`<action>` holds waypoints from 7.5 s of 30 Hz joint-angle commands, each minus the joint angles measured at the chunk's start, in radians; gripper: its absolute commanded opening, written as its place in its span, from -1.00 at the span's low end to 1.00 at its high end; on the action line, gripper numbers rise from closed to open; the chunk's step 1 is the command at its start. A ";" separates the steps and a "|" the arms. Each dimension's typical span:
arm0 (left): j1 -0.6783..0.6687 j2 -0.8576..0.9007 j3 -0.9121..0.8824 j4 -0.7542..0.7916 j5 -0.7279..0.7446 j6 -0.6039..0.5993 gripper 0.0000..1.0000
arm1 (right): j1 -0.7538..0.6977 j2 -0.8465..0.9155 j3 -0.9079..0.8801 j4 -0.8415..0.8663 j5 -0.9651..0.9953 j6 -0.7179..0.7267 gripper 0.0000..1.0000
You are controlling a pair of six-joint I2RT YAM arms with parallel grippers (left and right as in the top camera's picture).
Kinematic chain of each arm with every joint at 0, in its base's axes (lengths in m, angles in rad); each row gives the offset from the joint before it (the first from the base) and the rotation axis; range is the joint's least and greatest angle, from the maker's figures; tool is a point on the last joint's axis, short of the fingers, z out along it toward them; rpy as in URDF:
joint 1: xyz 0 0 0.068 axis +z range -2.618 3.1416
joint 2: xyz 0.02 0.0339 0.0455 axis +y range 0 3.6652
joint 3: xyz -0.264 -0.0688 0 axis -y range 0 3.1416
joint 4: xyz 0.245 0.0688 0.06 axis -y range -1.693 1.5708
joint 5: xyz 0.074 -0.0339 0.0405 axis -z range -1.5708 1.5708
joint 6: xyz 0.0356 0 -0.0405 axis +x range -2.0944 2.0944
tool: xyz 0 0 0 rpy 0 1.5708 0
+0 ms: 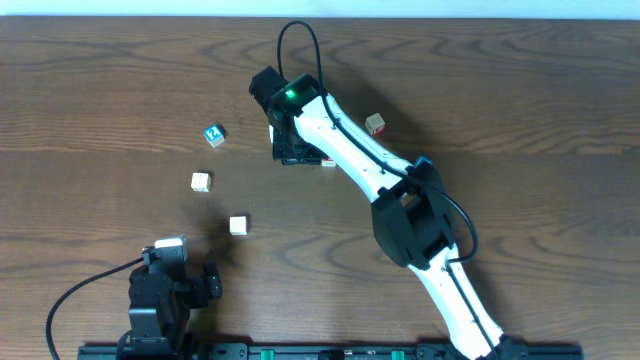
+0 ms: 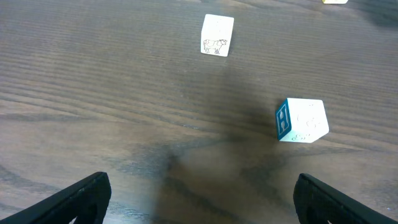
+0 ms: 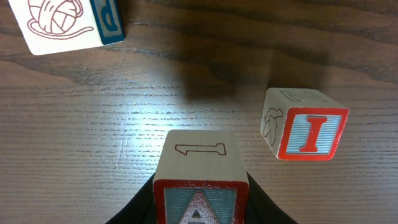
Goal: Spell out Ai2
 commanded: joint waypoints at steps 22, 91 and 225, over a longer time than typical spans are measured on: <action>-0.003 -0.006 -0.023 -0.033 -0.007 0.004 0.91 | -0.022 0.031 -0.043 0.032 0.048 -0.015 -0.97; -0.003 -0.006 -0.023 -0.033 -0.007 0.003 0.91 | -0.049 0.031 -0.048 0.063 0.048 -0.034 -0.18; -0.003 -0.006 -0.023 -0.033 -0.007 0.004 0.91 | 0.004 0.031 0.027 0.126 -0.018 -0.269 -0.97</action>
